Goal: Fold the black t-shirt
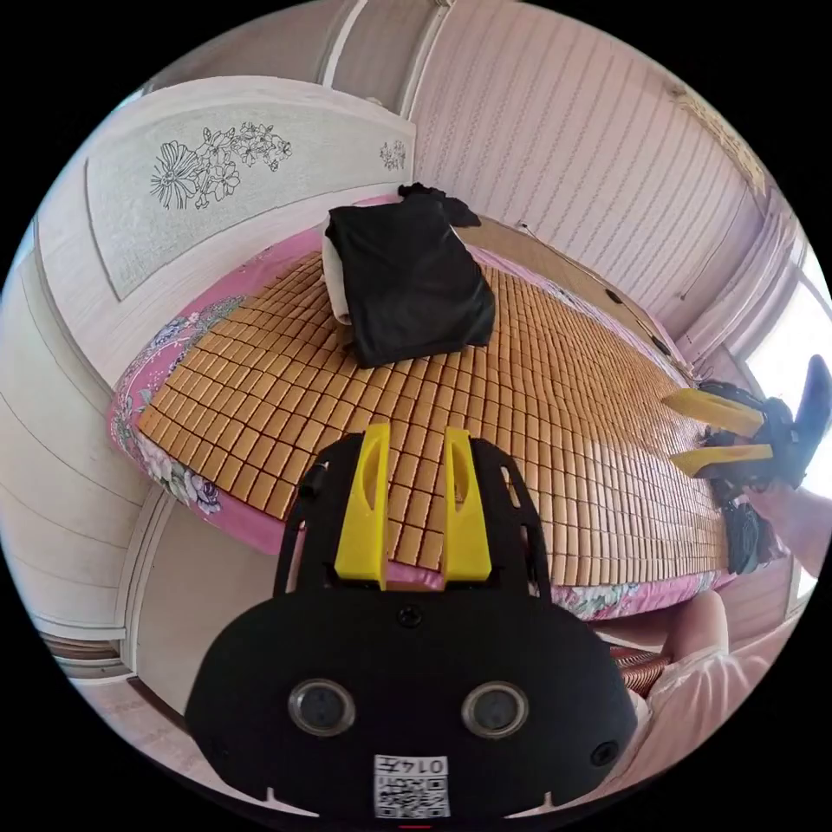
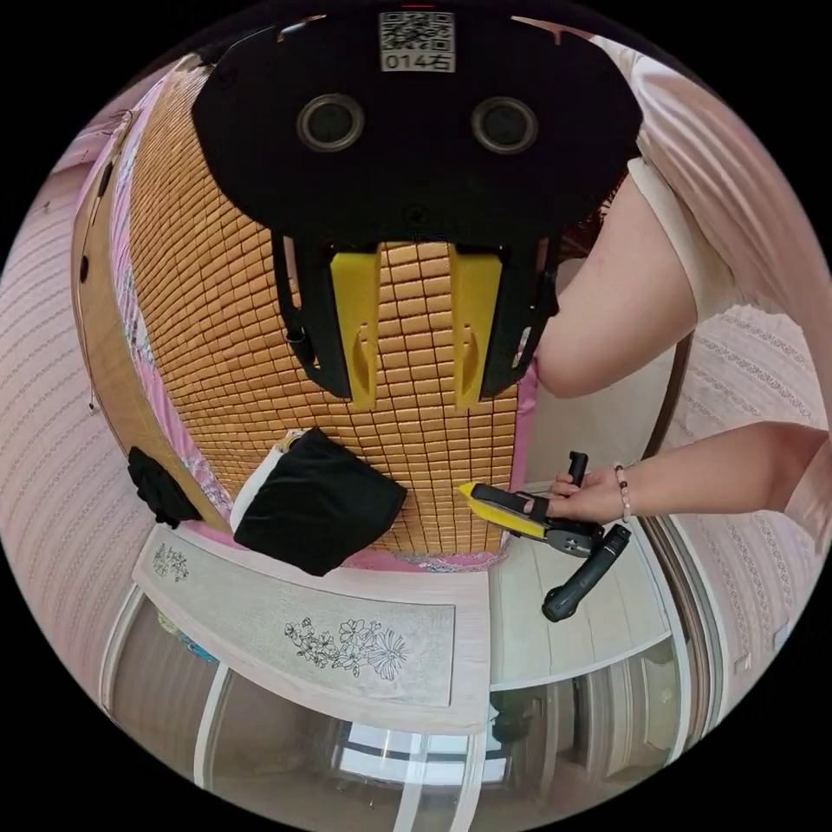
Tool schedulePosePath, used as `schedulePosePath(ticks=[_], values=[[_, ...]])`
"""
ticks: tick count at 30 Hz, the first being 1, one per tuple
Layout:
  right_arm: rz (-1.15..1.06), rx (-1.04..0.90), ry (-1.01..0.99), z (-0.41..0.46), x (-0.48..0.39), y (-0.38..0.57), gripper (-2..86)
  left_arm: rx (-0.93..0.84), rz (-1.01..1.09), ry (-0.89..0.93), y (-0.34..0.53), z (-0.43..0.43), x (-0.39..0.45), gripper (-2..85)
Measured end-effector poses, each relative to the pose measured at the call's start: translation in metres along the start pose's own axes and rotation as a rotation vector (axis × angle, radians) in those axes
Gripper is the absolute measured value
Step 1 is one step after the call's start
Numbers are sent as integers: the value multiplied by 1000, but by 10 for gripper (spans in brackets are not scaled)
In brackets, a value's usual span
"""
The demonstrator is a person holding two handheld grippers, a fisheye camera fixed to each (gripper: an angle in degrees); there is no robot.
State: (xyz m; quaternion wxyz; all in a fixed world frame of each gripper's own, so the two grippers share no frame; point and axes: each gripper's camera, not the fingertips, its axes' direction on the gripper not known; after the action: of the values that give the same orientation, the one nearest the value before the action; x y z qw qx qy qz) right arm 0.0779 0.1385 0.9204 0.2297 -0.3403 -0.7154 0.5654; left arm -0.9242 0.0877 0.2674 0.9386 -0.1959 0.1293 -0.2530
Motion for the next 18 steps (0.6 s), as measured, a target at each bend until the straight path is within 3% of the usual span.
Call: schedulePosePath(ticks=[6, 11, 18], values=[[126, -1, -50, 53, 49, -75, 114, 3, -110, 41, -84, 47, -48, 89], [99, -70, -51, 100, 77, -131, 110, -68, -186, 84, -128, 82, -72, 45], [231, -115, -149, 168, 111, -182, 120, 185, -5, 178, -125, 26, -24, -5]])
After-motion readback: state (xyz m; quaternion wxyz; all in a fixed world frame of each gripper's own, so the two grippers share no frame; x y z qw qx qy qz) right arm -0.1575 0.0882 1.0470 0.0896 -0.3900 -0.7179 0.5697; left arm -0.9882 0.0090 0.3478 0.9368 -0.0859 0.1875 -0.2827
